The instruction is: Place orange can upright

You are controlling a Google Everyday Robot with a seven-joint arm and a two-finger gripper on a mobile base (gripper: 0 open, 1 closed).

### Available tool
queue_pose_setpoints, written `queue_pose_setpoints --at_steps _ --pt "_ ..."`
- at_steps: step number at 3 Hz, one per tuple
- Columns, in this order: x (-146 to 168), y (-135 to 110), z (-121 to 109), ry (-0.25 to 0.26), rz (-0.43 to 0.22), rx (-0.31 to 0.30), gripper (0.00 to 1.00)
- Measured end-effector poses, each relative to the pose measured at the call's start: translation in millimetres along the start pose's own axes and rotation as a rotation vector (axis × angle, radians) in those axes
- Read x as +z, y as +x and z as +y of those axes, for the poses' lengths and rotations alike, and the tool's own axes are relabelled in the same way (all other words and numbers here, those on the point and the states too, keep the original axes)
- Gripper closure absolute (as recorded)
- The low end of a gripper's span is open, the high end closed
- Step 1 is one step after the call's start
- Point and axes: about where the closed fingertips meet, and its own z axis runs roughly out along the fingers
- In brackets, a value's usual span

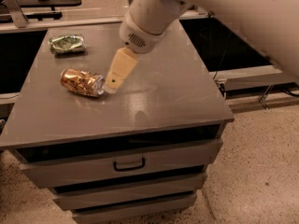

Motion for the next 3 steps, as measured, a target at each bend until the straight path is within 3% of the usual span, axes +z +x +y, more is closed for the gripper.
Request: queue_pose_setpoints --at_steps 1,2,3 --pt "35.8 -43.7 -6.7 -0.032 -0.02 0.013 0.0" --pt "90.6 -82.7 -7.3 -0.103 0.001 0.029 0.0" --pt "121.4 -95.9 -5.8 -0.143 0.027 0.042 0.0"
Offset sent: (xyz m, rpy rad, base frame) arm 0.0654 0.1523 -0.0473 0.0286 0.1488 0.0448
